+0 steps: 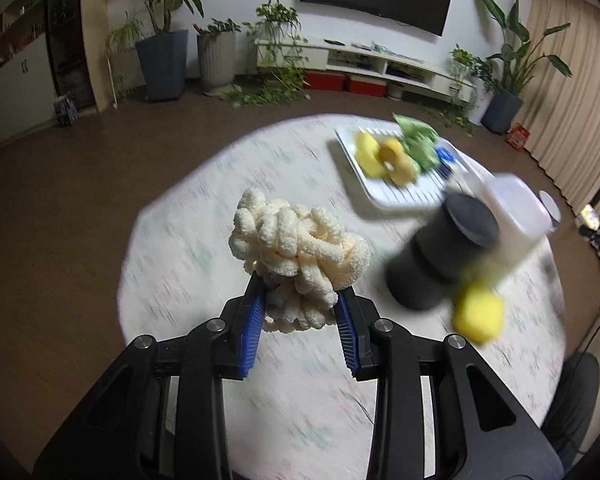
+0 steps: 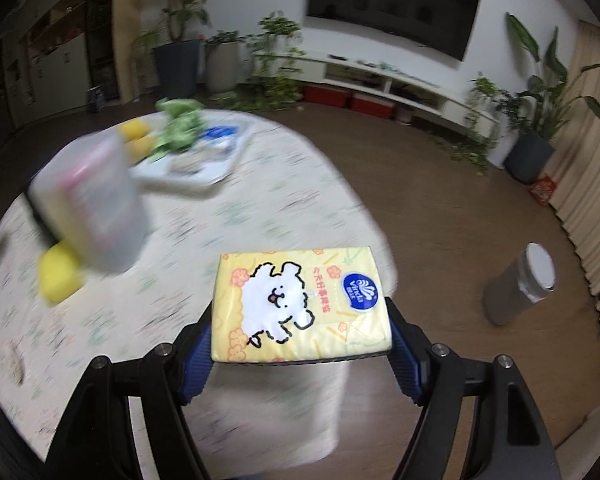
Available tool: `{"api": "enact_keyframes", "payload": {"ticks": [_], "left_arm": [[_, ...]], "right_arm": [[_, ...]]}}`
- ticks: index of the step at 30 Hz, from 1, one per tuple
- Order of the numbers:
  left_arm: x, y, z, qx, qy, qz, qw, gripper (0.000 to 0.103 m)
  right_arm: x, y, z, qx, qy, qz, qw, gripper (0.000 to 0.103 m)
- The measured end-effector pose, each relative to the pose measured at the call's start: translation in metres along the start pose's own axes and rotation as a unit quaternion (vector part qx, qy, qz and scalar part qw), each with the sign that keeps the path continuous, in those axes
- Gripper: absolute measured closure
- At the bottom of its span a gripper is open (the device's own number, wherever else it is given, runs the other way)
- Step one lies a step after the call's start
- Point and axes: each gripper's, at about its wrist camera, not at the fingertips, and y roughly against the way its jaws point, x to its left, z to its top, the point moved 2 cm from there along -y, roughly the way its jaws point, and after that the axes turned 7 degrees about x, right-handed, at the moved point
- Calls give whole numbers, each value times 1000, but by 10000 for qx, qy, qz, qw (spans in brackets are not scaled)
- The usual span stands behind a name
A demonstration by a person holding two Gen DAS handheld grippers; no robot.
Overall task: Organize soft objects
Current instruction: 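Carry the tissue pack and coral scrubber over the white tray with both tools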
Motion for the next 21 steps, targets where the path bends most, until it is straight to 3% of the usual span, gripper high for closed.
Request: {"api": "enact_keyframes", "payload": {"ticks": [5, 10, 21], "left_arm": [[7, -6, 49, -128, -185, 191, 9996, 72], [-3, -26, 93, -116, -517, 268, 9982, 72], [-56, -80, 153, 93, -1246, -129, 9921, 72]], "right_arm": [[-51, -7, 52, -111, -134, -359, 9992, 27], [-76, -17, 108, -227, -151, -533, 9982, 27], [-41, -51, 206, -410, 447, -592, 9964, 27]]}}
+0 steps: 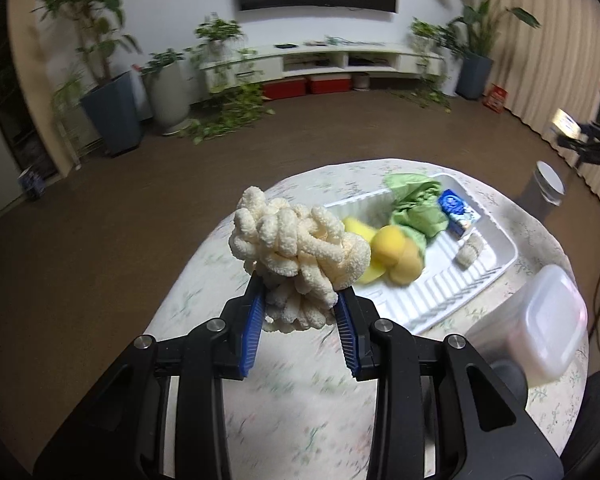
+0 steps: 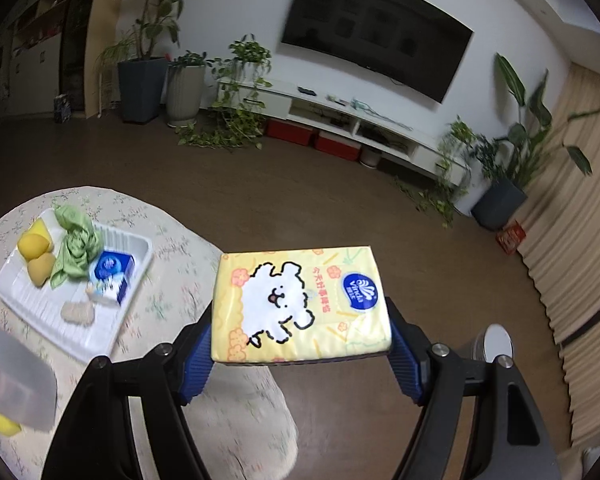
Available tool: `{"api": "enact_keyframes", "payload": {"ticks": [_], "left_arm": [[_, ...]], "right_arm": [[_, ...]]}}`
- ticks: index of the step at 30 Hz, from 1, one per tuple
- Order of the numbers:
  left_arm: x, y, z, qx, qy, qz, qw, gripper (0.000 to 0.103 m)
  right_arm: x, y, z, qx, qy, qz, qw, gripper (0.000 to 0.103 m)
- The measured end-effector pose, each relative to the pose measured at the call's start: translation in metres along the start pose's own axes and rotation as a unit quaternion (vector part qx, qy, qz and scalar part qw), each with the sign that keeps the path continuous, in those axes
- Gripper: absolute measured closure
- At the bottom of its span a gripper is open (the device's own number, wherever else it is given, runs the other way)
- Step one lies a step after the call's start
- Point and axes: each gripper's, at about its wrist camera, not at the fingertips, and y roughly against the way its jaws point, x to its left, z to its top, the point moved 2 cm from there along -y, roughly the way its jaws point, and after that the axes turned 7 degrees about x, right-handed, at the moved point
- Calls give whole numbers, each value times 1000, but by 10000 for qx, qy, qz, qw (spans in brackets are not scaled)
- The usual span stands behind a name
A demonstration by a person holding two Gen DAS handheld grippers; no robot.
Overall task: Organize soft objects
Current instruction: 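Carry the tissue pack and coral scrubber over the white tray with both tools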
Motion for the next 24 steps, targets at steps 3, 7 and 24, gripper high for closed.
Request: {"api": "enact_keyframes", "payload": {"ticks": [3, 7, 24], "left_arm": [[-15, -16, 17, 115, -294, -126, 9994, 72], [-30, -36, 28, 223, -536, -344, 9977, 72], [-105, -116, 53, 734, -1666, -674, 9810, 72]], "right_arm": [[24, -14, 20, 0, 297, 94, 9995, 27], [64, -33, 41, 11, 676, 336, 9971, 27], [226, -93, 37, 222, 2517, 1867, 9494, 27]]}}
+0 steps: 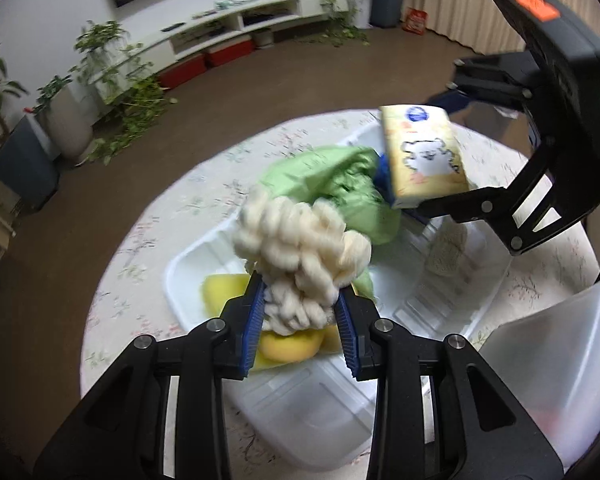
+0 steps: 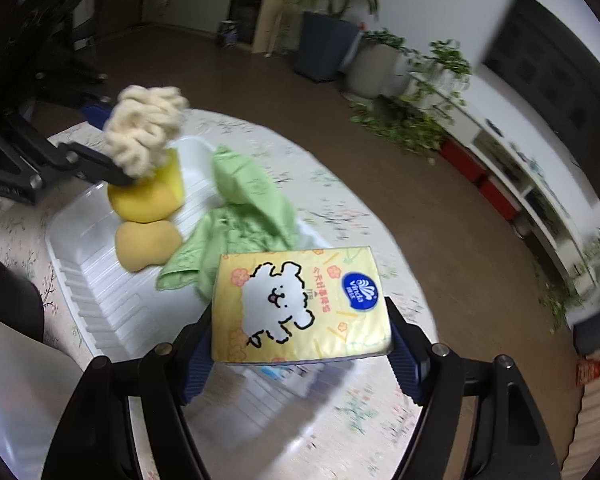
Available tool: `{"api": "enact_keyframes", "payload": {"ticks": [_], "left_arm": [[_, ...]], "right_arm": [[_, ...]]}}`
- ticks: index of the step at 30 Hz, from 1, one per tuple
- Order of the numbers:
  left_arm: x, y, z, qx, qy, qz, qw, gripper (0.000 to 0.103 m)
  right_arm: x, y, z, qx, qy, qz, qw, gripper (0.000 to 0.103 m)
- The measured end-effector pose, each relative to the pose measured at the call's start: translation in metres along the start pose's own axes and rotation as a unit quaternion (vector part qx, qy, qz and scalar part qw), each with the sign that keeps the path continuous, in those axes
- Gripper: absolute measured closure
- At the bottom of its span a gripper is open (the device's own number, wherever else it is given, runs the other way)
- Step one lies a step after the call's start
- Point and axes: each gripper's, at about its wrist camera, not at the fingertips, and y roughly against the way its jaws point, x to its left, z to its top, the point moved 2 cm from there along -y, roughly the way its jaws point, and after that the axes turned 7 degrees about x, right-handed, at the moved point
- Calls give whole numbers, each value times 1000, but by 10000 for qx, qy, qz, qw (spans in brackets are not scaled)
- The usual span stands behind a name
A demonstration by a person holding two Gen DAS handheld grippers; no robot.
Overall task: Organize soft objects
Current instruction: 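Open the left tool to drop the coral scrubber while the right tool releases the tissue pack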
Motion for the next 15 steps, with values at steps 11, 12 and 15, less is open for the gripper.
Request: {"api": "enact_keyframes", "payload": {"ticks": [11, 12, 15], "left_arm": [[-18, 7, -4, -193, -587, -46, 9981, 72], [-22, 9, -3, -208, -698, -46, 9973, 72], [-33, 10, 1, -172, -963, -4, 9952, 71]], "right_arm": [[27, -15, -7, 40, 547, 330, 9980, 27], [28, -17, -8, 56, 570, 336, 9978, 27], [34, -22, -6, 124, 678, 338, 9971, 27]]}}
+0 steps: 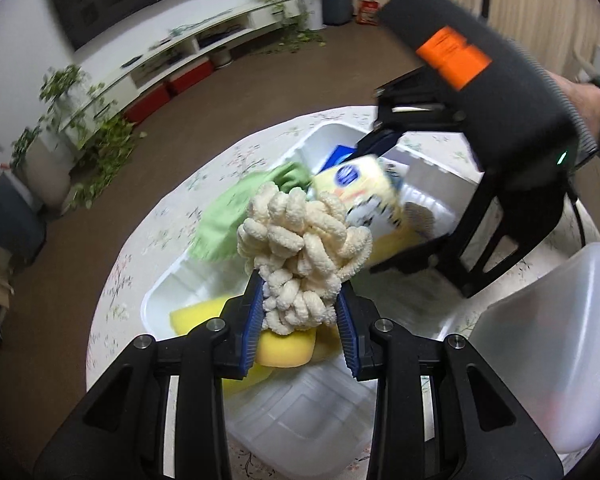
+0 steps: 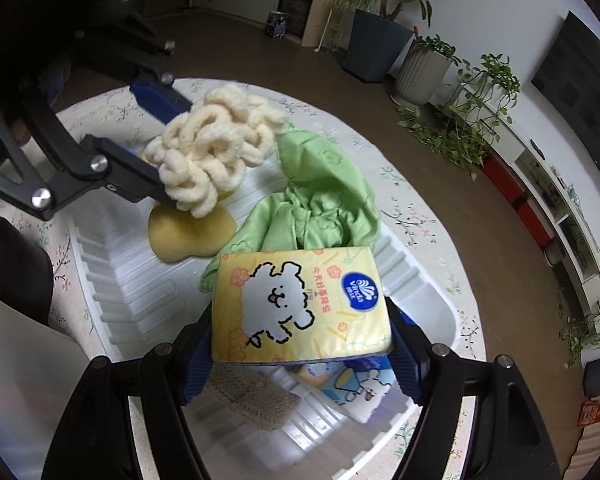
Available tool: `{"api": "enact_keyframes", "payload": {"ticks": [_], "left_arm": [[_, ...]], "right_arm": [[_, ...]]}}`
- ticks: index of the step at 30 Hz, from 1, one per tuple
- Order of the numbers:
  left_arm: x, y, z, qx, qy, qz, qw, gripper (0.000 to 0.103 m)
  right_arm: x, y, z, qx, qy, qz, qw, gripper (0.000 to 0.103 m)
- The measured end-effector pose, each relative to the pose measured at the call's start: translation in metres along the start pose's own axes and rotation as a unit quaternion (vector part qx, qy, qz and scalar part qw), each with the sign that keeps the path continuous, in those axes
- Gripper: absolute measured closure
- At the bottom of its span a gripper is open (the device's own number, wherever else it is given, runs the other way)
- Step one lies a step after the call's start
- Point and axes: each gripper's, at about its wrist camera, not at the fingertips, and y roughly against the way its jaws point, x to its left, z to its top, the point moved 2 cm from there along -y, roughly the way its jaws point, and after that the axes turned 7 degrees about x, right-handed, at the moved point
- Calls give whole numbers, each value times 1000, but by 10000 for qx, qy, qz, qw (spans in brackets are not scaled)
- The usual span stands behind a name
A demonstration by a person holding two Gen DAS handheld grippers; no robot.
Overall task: Organize soft objects
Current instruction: 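Open the left tool to drop the coral scrubber while the right tool releases the tissue pack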
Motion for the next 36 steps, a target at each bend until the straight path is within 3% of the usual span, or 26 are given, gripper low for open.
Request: {"api": "enact_keyframes", "payload": {"ticks": [11, 19, 26, 32, 36], "left_arm": [[5, -24, 11, 802, -112, 612, 9948, 65], [9, -33, 9, 1015, -1, 639, 9928, 40], [14, -30, 6, 925, 163, 616, 9937, 38], [21, -21, 5, 787, 311, 566, 9948, 34], [27, -9, 5, 572, 485, 557, 9956, 22]], "right_arm": [[2, -11, -1, 101, 64, 36, 9999, 27], [7, -12, -1, 64, 70, -5, 10000, 26], [9, -11, -1, 35, 51, -50, 10000, 25], [6, -4, -2, -86, -8, -104, 9999, 9], [8, 8, -5, -192, 36, -143, 9997, 0]]}}
